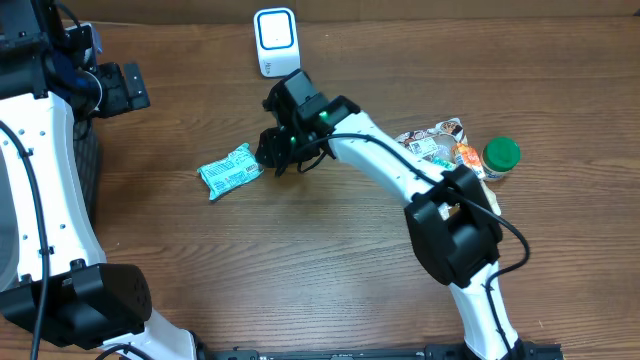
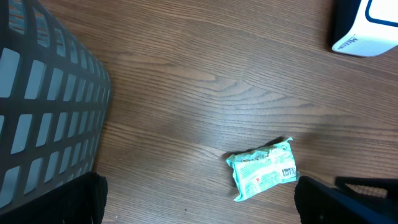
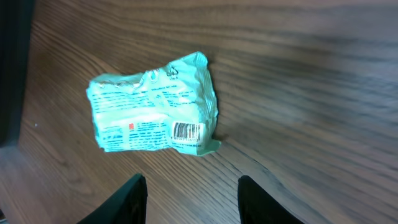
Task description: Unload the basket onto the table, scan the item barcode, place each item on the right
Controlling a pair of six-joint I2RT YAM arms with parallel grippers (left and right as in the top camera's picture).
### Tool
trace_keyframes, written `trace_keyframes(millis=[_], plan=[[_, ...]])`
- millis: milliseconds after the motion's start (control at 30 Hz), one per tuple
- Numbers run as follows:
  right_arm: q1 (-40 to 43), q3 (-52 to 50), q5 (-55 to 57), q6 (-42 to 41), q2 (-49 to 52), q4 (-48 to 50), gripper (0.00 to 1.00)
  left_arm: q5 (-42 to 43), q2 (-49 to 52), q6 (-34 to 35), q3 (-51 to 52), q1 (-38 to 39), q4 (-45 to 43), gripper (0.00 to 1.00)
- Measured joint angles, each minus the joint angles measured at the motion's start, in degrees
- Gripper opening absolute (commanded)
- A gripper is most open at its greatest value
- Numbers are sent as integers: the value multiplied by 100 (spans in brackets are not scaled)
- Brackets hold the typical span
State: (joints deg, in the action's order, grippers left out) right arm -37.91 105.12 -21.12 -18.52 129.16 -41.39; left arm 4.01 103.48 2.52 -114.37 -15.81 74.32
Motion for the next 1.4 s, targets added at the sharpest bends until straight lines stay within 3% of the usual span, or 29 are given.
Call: trace_keyframes(millis=[533,767,900,1133,1233,1400], plan=[[-136,0,-286,-507,741,782,43,0,0,0,0,0,2,100],[-201,0,-304,-555,839,1045,26,0,0,0,0,0,2,100],[-256,0,-332,-573,881,1049,5,0,0,0,0,0,4,100],[-225,0,-601,-553,881,925,4,0,0,0,0,0,2,100],[-133,0,-986,-323,881,675,4,0,0,0,0,0,2,100],[251,-2,-1687,837,791,-439,4,2,0,0,0,0,4,100]])
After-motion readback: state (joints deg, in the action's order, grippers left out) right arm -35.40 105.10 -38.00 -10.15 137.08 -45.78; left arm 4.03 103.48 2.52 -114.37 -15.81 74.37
